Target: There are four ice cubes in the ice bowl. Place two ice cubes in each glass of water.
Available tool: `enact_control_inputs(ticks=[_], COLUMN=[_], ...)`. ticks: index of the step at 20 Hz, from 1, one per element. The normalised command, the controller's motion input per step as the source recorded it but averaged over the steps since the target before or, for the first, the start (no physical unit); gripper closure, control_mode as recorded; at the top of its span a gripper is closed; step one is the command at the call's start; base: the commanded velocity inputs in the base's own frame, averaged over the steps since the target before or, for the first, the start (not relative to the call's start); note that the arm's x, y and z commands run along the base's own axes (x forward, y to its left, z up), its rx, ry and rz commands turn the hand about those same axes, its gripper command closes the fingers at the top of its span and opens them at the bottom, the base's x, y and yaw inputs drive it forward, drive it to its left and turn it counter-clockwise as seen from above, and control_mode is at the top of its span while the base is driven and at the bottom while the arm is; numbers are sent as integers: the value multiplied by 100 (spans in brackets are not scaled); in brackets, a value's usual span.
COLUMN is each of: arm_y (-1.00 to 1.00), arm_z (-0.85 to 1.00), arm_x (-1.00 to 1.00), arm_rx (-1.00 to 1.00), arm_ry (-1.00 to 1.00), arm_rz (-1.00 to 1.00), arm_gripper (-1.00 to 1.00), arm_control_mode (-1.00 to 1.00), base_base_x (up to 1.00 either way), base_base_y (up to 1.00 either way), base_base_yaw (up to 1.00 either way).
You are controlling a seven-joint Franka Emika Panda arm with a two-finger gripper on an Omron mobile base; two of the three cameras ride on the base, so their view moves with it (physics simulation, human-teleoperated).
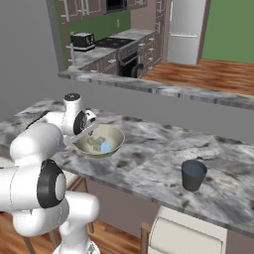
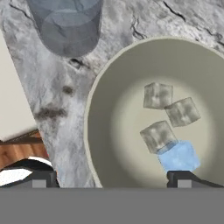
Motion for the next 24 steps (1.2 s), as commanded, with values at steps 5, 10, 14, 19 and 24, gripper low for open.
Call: enact_control_inputs(ticks=[5, 10, 14, 19, 24], arm_y=[0, 0, 1, 5, 12], arm_z=[-16, -12, -20, -25, -9], arm_x=[39, 43, 36, 27, 29], arm_rx=[0, 0, 0, 0, 0], arm_ry=[0, 1, 8, 16, 6], arm_rz=[10, 9, 3, 0, 0], arm_gripper=[-100, -100, -100, -100, -100], arm_control_mode=[-100, -100, -100, -100, -100], base_base_x=[0, 0, 0, 0, 0], base_base_y=[0, 0, 0, 0, 0], base_base_yaw=[0, 0, 0, 0, 0])
